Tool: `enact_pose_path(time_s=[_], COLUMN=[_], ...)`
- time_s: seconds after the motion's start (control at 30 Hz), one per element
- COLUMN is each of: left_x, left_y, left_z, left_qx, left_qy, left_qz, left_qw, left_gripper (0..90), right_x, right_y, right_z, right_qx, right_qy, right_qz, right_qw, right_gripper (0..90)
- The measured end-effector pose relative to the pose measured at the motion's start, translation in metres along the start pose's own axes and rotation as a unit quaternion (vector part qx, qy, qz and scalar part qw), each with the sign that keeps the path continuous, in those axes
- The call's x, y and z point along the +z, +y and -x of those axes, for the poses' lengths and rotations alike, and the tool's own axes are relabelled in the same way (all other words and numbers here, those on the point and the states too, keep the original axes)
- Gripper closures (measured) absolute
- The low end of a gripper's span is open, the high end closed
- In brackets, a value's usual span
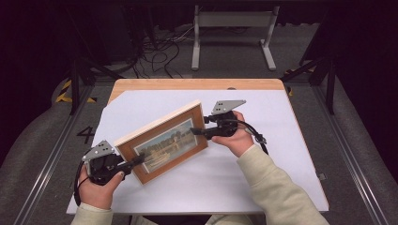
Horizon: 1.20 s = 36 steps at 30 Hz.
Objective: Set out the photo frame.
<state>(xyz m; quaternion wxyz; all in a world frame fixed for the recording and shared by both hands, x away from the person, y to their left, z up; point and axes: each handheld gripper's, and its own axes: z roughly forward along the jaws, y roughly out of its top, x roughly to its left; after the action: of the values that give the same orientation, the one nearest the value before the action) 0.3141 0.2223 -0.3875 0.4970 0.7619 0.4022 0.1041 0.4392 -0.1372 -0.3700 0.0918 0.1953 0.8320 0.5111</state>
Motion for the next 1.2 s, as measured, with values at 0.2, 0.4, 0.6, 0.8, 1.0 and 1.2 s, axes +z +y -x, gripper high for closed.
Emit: enact_pose_path(time_s=[0.2,0.4,0.6,0.8,1.0,1.2], left_x=[0.015,0.027,0.041,0.056,0.069,0.082], left_y=[0.012,0.019,0.029,0.036,0.041,0.045], left_z=[0.000,0.001,0.003,0.003,0.003,0.005], left_qx=[0.018,0.025,0.040,0.043,0.054,0.059], left_qy=[-0.002,-0.018,-0.029,-0.045,-0.062,-0.082], left_qz=[0.004,0.005,0.005,-0.008,-0.020,-0.031], left_qw=[0.9998,0.9995,0.9987,0.9980,0.9964,0.9944], left_gripper=[60.8,57.5,55.1,51.9,50.8,50.0], right_x=[-0.025,-0.044,-0.060,-0.074,-0.085,-0.096], right_y=[-0.010,-0.017,-0.029,-0.039,-0.048,-0.058], right_z=[-0.008,-0.014,-0.018,-0.024,-0.031,-0.036], right_qx=[0.004,0.011,0.024,0.026,0.025,0.034], right_qy=[-0.038,-0.061,-0.084,-0.113,-0.139,-0.158], right_qz=[0.010,0.020,0.029,0.029,0.023,0.019], right_qw=[0.9992,0.9979,0.9958,0.9928,0.9897,0.9866], right_gripper=[53.8,56.2,57.8,58.9,60.4,61.2])
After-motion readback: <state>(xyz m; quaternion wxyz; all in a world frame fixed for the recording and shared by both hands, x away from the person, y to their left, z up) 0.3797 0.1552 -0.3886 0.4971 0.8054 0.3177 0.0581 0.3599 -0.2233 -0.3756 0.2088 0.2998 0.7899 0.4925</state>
